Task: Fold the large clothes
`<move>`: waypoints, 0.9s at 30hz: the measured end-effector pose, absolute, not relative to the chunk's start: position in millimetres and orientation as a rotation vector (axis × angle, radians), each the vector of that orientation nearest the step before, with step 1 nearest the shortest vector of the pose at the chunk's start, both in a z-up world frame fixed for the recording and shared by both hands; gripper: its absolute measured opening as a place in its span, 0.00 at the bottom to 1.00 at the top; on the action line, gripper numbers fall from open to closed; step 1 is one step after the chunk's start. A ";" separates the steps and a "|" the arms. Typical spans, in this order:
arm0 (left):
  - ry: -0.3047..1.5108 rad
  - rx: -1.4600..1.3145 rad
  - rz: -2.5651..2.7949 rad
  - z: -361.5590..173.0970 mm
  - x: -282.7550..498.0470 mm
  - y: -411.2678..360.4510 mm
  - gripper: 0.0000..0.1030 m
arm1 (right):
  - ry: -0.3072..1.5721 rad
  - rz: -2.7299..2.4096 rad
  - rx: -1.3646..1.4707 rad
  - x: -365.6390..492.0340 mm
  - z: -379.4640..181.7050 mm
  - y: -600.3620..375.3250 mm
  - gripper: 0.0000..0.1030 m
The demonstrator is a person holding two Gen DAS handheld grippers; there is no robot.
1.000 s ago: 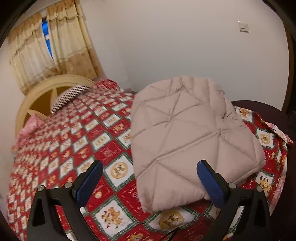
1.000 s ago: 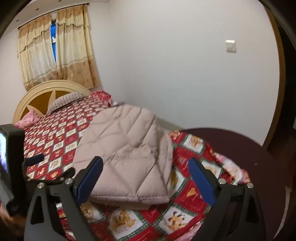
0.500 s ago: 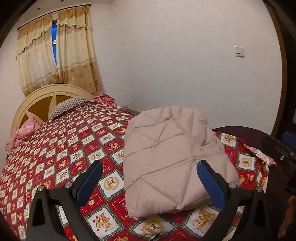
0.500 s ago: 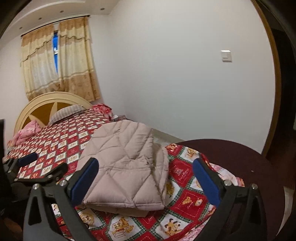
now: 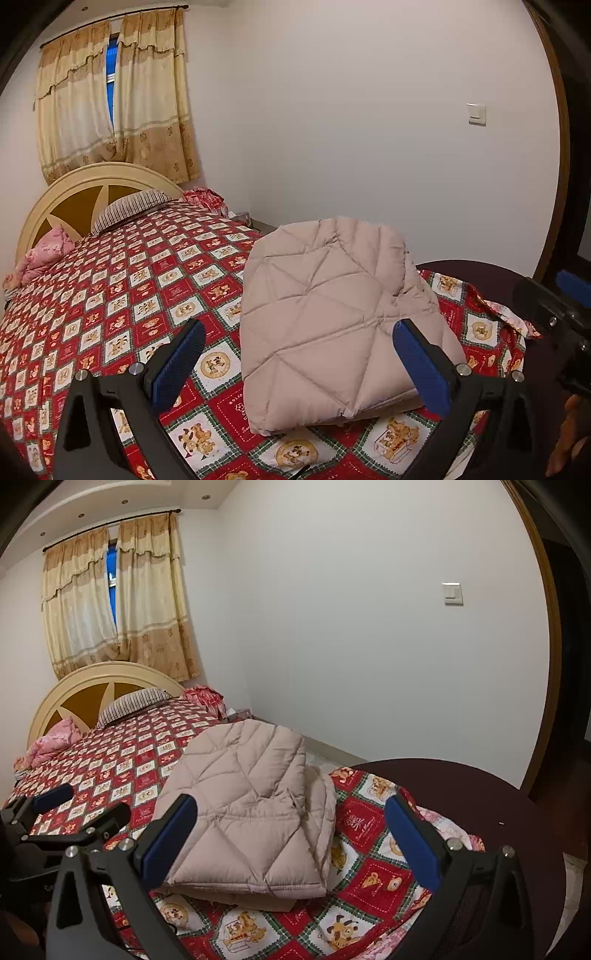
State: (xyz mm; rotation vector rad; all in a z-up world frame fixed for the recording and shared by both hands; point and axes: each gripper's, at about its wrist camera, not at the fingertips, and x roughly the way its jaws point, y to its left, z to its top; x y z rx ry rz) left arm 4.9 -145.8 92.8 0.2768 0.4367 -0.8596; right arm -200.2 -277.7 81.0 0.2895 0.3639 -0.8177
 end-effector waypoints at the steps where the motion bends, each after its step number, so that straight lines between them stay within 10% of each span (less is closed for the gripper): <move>1: 0.438 0.276 -0.862 92.6 5.1 -146.1 0.99 | 0.364 -0.818 0.292 -200.3 80.8 -278.1 1.00; 27: 0.486 0.287 -0.830 80.8 15.5 -145.4 0.99 | 0.395 -0.792 0.312 -191.9 72.0 -270.7 1.00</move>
